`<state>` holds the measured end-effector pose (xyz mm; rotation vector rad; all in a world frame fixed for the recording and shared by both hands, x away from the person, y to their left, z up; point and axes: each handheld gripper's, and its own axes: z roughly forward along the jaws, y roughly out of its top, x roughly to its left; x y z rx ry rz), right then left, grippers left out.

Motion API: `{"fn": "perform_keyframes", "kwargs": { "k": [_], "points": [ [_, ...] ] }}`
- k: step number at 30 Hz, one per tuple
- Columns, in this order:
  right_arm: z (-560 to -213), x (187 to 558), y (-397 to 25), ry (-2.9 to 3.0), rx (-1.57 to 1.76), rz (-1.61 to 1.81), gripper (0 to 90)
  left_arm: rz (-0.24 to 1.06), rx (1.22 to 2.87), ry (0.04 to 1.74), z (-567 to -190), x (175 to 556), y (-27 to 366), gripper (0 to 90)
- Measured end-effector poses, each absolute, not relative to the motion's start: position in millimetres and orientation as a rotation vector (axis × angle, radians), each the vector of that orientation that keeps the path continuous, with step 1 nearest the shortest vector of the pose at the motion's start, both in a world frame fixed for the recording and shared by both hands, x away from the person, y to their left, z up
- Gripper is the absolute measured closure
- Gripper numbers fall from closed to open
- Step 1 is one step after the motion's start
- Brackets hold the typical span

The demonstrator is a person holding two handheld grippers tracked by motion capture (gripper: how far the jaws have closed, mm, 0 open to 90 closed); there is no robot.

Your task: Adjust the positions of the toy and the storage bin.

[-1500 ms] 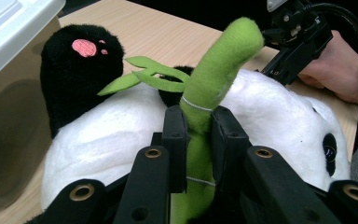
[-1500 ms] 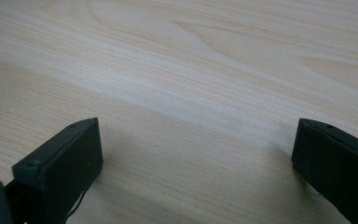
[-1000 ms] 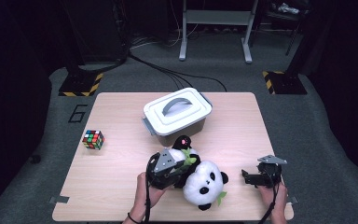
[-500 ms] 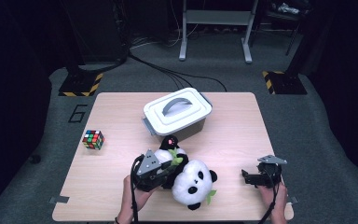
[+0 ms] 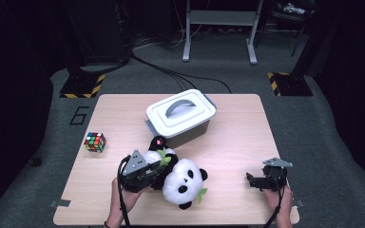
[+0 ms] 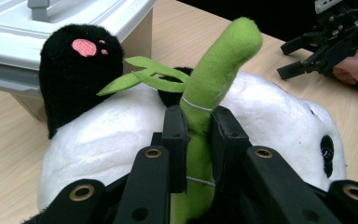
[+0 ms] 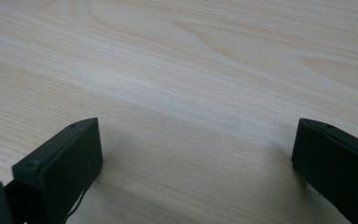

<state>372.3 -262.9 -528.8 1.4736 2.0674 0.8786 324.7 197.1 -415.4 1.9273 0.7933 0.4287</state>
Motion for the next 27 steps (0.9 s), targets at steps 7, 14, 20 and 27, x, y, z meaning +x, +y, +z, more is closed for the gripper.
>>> {"fn": "perform_keyframes", "kwargs": {
  "k": [7, 14, 20, 27],
  "points": [
    [-529, 372, -263, 2.067, 1.474, 0.879, 1.0, 0.416, 1.921, 0.808, -415, 326, 205, 77.9],
    [-529, 372, -263, 2.067, 1.473, 0.879, 1.0, 0.433, 1.914, 0.82, -414, 326, 215, 77.9],
    [-529, 372, -263, 2.068, 1.472, 0.878, 1.0, 0.448, 1.908, 0.84, -414, 327, 226, 77.9],
    [-529, 372, -263, 2.069, 1.472, 0.878, 1.0, 0.467, 1.896, 0.88, -418, 325, 244, 77.8]
  ]
}}
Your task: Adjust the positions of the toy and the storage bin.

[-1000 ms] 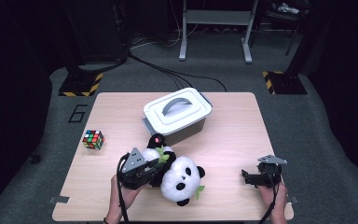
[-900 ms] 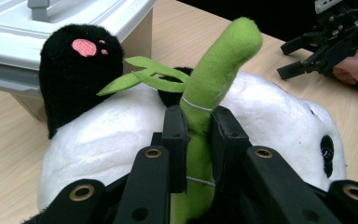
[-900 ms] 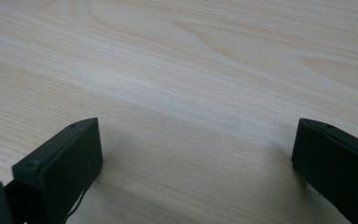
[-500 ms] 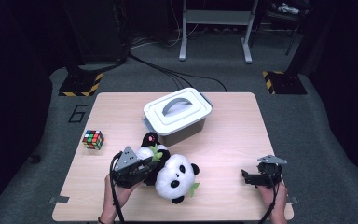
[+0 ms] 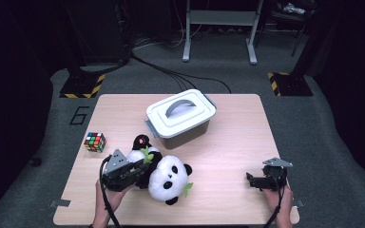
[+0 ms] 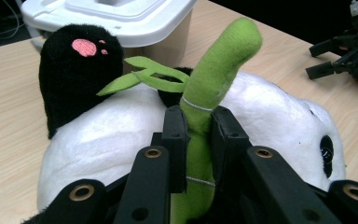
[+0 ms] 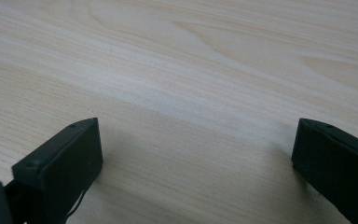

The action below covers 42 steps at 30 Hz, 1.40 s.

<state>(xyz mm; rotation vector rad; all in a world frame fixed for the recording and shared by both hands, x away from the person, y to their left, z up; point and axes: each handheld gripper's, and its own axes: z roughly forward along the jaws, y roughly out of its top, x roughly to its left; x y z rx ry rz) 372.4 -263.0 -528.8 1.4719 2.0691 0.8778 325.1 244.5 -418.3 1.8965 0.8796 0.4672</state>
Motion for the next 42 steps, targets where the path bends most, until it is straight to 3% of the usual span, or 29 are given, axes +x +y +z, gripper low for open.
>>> {"fn": "perform_keyframes", "kwargs": {
  "k": [11, 28, 34, 39, 42],
  "points": [
    [-529, 372, -263, 2.069, 1.472, 0.877, 1.0, 0.446, 1.841, 0.92, -419, 332, 279, 77.8],
    [-529, 372, -263, 2.067, 1.474, 0.877, 1.0, 0.313, 1.902, 0.912, -427, 365, 320, 77.7],
    [-529, 373, -263, 2.067, 1.47, 0.876, 1.0, 0.3, 1.898, 0.986, -445, 376, 324, 77.2],
    [-529, 373, -263, 2.067, 1.47, 0.876, 1.0, 0.327, 1.895, 0.991, -444, 372, 321, 71.6],
    [-529, 373, -263, 2.067, 1.47, 0.876, 1.0, 0.333, 1.883, 1.005, -442, 370, 319, 62.0]
  ]
}}
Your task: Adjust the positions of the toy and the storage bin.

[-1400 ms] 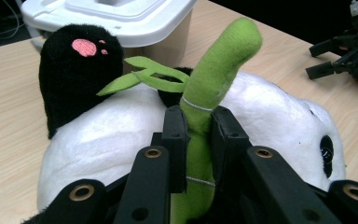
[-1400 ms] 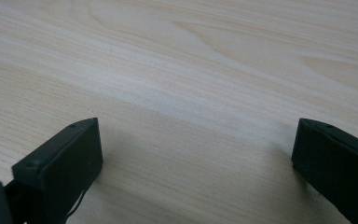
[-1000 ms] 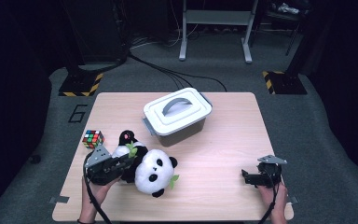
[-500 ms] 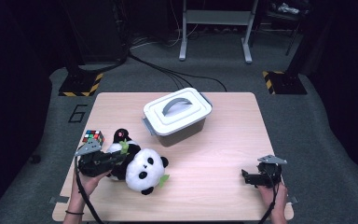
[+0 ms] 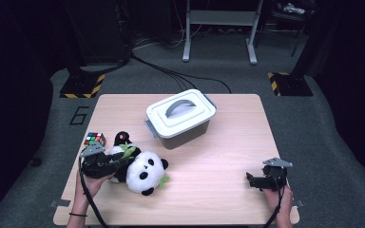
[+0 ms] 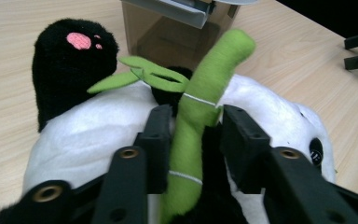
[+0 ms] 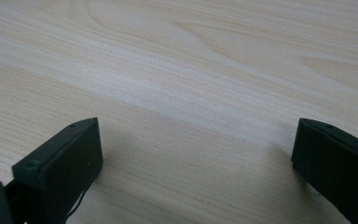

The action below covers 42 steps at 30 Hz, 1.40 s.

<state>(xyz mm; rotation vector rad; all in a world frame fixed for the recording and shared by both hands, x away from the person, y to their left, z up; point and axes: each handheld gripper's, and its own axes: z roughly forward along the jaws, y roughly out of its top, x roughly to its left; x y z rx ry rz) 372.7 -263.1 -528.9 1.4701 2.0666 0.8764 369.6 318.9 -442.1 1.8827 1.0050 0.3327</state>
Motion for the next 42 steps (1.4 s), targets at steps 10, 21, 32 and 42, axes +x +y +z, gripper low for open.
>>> {"fn": "perform_keyframes", "kwargs": {
  "k": [10, 21, 32, 42],
  "points": [
    [-529, 373, -263, 2.067, 1.469, 0.876, 1.0, 0.412, 1.871, 1.04, -430, 352, 318, 29.4],
    [-529, 373, -263, 2.067, 1.469, 0.876, 1.0, 0.434, 1.883, 1.061, -429, 329, 325, 17.9],
    [-529, 373, -263, 2.067, 1.47, 0.876, 1.0, 0.495, 1.919, 1.06, -425, 310, 326, 11.3],
    [-529, 373, -263, 2.067, 1.47, 0.876, 1.0, 0.515, 1.959, 1.218, -460, 307, 346, 4.9]
  ]
}}
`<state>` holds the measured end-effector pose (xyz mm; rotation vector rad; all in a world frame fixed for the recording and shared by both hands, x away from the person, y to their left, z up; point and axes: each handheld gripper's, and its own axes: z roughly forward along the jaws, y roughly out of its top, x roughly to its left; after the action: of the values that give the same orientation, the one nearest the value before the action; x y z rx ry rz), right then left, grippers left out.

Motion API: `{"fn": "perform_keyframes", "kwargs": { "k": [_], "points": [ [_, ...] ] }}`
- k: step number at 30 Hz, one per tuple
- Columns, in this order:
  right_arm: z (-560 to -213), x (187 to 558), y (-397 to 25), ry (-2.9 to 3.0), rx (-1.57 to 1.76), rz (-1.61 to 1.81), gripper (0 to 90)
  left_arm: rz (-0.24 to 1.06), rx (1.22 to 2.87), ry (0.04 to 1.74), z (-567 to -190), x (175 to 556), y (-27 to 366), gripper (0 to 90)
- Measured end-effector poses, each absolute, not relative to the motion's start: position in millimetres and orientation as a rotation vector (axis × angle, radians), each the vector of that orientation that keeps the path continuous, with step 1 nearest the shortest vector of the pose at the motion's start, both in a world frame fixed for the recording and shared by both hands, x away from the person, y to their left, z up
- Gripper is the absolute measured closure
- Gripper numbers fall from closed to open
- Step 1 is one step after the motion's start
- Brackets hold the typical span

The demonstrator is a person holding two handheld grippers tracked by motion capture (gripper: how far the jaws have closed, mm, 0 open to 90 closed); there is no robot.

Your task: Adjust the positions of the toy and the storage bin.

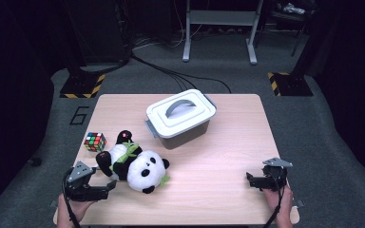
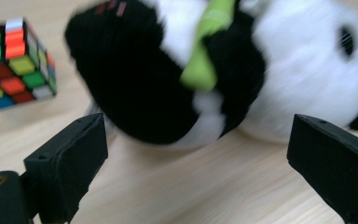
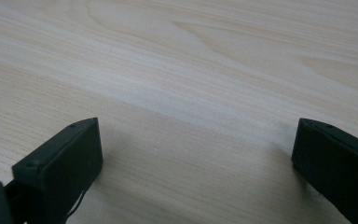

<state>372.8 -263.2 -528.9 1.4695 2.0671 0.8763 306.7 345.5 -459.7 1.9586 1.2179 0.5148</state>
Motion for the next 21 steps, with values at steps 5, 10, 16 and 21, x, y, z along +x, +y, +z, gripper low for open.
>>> {"fn": "perform_keyframes", "kwargs": {
  "k": [5, 10, 16, 21],
  "points": [
    [-529, 373, -263, 2.068, 1.469, 0.876, 1.0, 0.506, 1.984, 1.294, -482, 312, 353, 2.0],
    [-529, 373, -263, 2.068, 1.469, 0.876, 1.0, 0.534, 2.013, 1.362, -503, 318, 357, 0.3],
    [-529, 373, -263, 2.067, 1.471, 0.878, 1.0, 0.548, 1.982, 1.409, -522, 320, 362, 0.3],
    [-528, 375, -262, 2.078, 1.479, 0.869, 1.0, 0.586, 1.977, 1.408, -531, 325, 358, 0.0]
  ]
}}
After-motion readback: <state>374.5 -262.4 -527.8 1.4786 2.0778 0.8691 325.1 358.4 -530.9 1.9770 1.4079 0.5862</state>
